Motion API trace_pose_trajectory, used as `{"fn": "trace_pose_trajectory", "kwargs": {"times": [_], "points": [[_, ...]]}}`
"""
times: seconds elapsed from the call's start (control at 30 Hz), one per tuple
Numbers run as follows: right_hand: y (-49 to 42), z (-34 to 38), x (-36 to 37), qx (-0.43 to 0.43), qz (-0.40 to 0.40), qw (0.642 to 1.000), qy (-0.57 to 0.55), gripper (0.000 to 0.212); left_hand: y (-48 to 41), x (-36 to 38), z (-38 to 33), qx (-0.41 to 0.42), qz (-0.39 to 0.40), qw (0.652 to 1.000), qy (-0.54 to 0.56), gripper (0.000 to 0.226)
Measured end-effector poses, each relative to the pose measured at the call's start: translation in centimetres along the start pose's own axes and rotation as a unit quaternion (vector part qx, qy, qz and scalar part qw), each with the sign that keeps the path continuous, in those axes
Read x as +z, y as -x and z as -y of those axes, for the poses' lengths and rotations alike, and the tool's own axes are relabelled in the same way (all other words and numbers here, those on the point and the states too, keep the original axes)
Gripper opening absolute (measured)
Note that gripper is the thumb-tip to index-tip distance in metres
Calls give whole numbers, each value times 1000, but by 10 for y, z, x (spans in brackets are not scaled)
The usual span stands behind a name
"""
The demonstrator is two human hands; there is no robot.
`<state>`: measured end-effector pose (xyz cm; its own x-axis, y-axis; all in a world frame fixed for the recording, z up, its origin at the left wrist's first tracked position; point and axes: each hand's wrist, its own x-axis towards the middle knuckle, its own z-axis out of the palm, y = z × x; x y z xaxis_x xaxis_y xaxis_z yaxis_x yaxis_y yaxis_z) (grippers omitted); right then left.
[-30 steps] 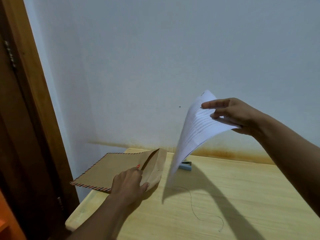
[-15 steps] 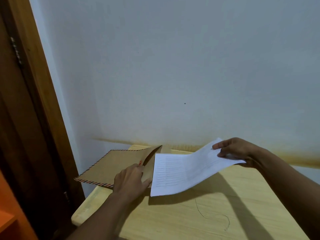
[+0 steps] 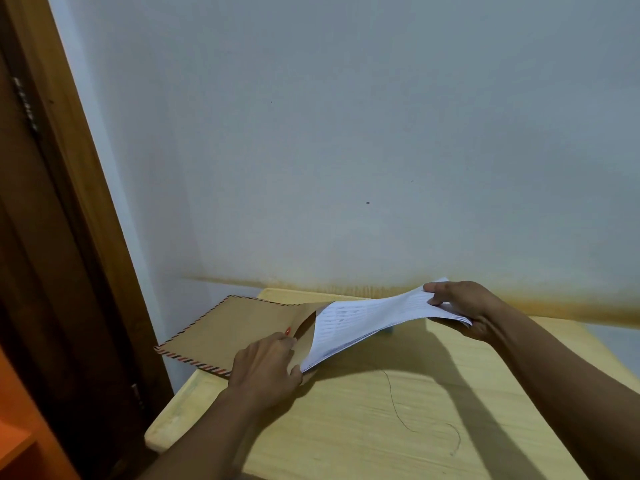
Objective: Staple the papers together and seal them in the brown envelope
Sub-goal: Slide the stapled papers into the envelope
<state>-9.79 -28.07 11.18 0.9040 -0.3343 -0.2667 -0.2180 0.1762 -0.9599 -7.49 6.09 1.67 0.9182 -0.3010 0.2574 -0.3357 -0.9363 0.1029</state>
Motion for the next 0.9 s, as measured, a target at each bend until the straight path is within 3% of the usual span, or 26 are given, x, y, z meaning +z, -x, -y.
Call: {"fn": "trace_pose_trajectory", "kwargs": {"times": [0.43, 0.53, 0.9], "points": [[3, -8, 13, -3, -13, 998, -66, 32, 0, 1, 4, 12, 32, 999, 37, 91], [4, -6, 13, -3, -10, 996, -89, 31, 3, -3, 4, 24, 26, 999, 41, 85], [13, -38, 58, -46, 54, 994, 89, 38, -3, -8, -6, 36, -8, 998, 51, 73]]}}
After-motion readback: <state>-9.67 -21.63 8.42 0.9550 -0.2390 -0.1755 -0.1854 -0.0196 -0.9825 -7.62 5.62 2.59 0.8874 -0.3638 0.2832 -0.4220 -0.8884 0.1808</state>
